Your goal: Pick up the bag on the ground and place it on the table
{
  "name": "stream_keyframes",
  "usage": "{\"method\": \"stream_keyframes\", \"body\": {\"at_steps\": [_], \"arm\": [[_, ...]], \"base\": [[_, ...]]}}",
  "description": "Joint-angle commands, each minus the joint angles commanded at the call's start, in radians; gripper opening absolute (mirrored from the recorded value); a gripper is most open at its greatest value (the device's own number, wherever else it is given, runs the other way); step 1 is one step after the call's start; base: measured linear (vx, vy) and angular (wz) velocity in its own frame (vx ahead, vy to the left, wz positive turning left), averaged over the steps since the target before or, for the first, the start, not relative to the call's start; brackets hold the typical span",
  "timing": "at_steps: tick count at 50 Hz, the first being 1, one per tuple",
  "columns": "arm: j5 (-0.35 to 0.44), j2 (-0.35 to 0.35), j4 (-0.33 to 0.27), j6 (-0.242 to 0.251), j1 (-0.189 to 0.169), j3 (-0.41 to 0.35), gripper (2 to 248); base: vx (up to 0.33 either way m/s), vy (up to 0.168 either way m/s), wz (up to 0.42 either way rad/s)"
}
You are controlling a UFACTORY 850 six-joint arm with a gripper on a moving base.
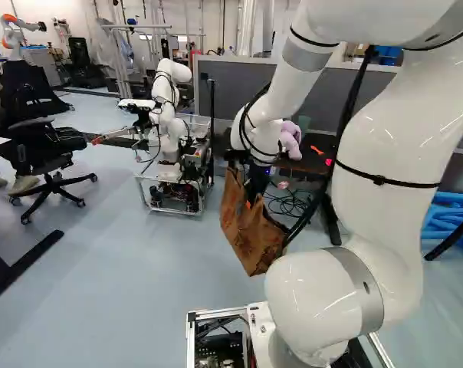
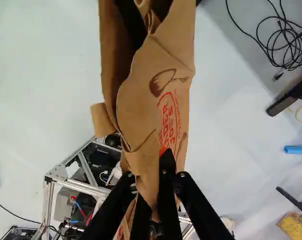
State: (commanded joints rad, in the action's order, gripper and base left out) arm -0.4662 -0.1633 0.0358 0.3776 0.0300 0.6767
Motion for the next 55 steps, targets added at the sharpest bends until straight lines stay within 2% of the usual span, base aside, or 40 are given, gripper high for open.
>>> {"method": "stream_keyframes", "body": {"at_steps": [55], "arm": [[-0.238,0.125,0.000,0.000,-0.005,0.092,21]], "base": [[0.000,0.000,0.000]]}}
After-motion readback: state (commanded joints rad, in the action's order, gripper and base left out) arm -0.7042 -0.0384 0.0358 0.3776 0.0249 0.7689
